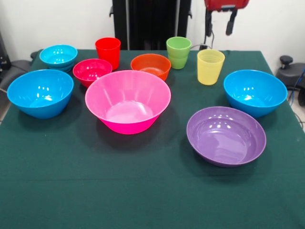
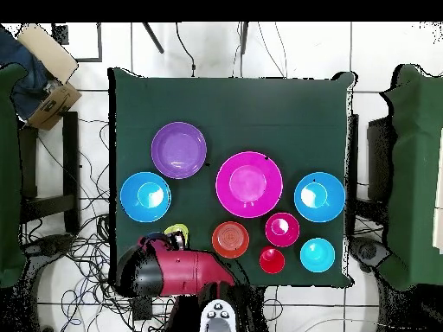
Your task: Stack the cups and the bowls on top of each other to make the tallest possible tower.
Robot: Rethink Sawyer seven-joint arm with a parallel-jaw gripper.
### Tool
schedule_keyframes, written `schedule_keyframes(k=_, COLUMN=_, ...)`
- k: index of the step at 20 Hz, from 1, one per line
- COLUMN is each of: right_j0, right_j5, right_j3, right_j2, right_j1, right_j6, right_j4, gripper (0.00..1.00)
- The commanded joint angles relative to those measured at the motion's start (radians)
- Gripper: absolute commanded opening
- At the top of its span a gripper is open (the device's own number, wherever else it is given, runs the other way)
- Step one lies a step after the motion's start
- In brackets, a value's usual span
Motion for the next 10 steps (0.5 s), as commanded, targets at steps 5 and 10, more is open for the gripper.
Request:
schedule_keyframes(k=5, right_j0=-0.075, right_j5=-0.133, right_j3=0.054, right_j2=0.041, right_j1=0.158, right_j6=0.106, right_j4=-0.127, gripper=1.0)
schedule_keyframes(k=10, right_j0=-0.13, right_j5=-0.091, right_j3=0.057, right_j2=0.054, right_j1=0.13, right_j6=0.081, right_j4=-0.17, gripper=1.0)
